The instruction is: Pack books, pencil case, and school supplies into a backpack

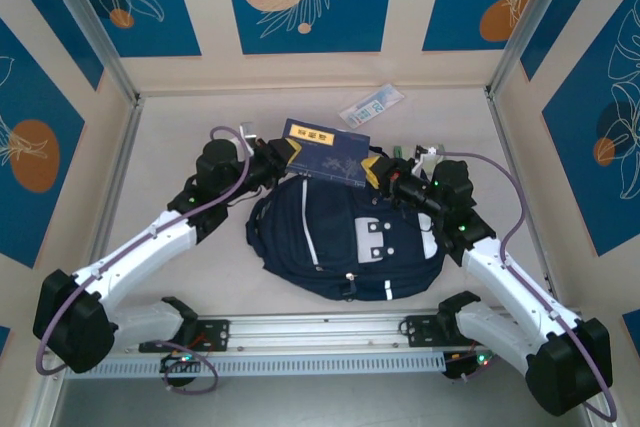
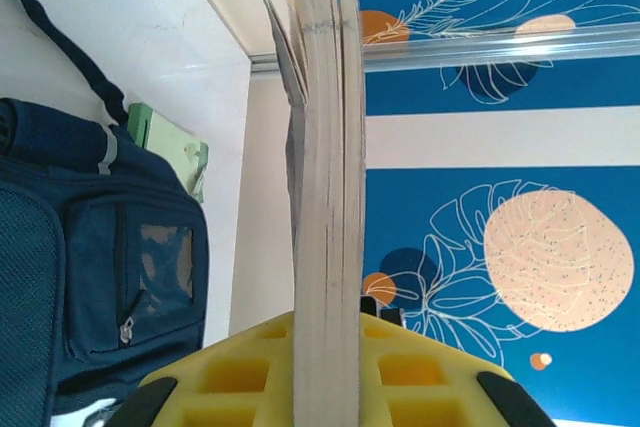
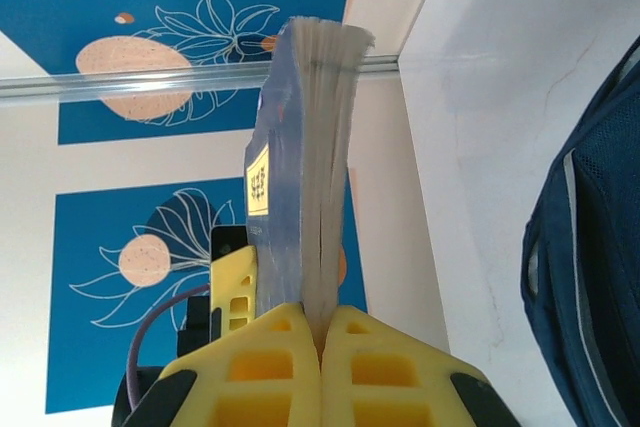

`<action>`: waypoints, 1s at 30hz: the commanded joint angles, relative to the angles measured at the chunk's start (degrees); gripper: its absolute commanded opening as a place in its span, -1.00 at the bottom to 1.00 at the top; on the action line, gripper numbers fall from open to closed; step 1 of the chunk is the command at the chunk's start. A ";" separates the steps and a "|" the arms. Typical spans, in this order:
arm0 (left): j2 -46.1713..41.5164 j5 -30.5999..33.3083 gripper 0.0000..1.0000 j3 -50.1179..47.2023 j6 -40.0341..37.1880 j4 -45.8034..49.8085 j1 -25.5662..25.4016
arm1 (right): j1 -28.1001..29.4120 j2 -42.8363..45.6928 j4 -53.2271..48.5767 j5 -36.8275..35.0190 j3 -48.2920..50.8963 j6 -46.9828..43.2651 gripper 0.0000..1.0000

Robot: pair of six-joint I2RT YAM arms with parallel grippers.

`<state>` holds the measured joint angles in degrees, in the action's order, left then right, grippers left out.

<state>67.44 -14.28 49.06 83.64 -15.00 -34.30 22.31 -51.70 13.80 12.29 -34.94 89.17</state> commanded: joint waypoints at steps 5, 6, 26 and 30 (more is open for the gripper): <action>-11.15 7.83 -1.00 0.63 -10.62 17.23 0.00 | 0.34 3.49 -28.11 -2.21 -11.52 -20.28 0.14; -13.50 11.81 -1.00 2.59 -14.15 25.72 -0.01 | 0.68 3.04 -32.36 -2.93 -12.93 -22.71 0.19; -37.17 42.10 -1.00 6.30 -18.39 73.00 -0.01 | 34.37 -49.69 -73.34 -31.65 -55.16 -46.29 0.61; -38.75 43.53 -1.00 6.93 -19.12 75.11 0.07 | 36.61 -58.91 -80.63 -38.53 -64.19 -45.10 0.57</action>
<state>30.02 24.99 54.78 63.86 56.25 -34.41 57.58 -106.54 -57.28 -18.57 -94.17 44.51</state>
